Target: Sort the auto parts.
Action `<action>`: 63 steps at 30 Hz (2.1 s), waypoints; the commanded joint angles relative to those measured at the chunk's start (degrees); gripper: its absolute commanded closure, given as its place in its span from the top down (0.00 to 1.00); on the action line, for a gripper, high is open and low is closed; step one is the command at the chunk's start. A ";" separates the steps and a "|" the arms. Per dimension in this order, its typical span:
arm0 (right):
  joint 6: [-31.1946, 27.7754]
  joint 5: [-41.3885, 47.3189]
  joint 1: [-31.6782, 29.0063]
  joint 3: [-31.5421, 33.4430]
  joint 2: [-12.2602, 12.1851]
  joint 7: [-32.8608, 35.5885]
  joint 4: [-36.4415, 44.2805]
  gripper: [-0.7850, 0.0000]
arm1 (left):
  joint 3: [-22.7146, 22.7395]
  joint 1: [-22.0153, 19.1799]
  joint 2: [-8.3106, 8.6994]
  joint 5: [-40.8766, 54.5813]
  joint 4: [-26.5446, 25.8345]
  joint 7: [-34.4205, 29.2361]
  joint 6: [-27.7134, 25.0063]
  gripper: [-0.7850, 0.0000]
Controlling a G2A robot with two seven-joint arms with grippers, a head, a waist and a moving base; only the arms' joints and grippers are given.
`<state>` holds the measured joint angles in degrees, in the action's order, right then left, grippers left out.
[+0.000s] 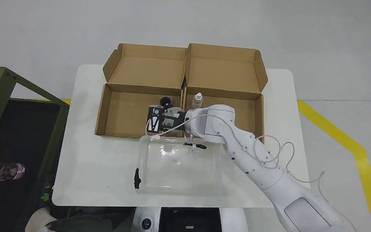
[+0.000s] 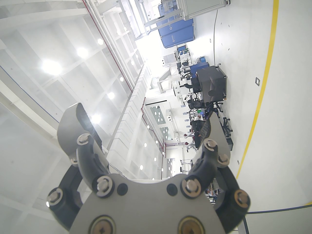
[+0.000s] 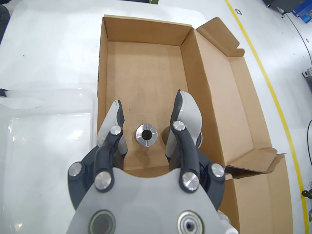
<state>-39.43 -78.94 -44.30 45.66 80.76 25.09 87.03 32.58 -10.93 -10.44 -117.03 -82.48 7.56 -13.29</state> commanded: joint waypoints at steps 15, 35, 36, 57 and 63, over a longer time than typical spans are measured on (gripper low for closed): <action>-10.11 -3.53 -18.51 17.73 -6.12 -4.95 18.49 0.53 | 0.00 0.00 0.00 0.00 0.00 0.00 0.00 1.00; -9.53 -6.43 -39.04 43.46 -10.95 -27.46 21.30 0.65 | 0.00 0.00 0.00 0.00 0.00 0.00 0.00 1.00; -8.97 -6.32 -39.84 44.43 -11.07 -28.64 21.01 0.66 | 0.00 0.00 0.00 0.00 0.00 0.00 0.00 1.00; 1.33 -2.45 -49.16 56.77 -12.38 -44.51 11.74 1.00 | 0.00 0.00 0.00 0.00 0.00 0.00 0.00 1.00; 1.68 -0.89 -49.19 57.46 -12.62 -45.14 10.04 1.00 | 0.00 0.00 0.00 0.00 0.00 0.00 0.00 1.00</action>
<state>-37.87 -80.05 -93.52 103.05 68.18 -20.00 97.16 32.58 -10.93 -10.44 -117.03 -82.48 7.56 -13.29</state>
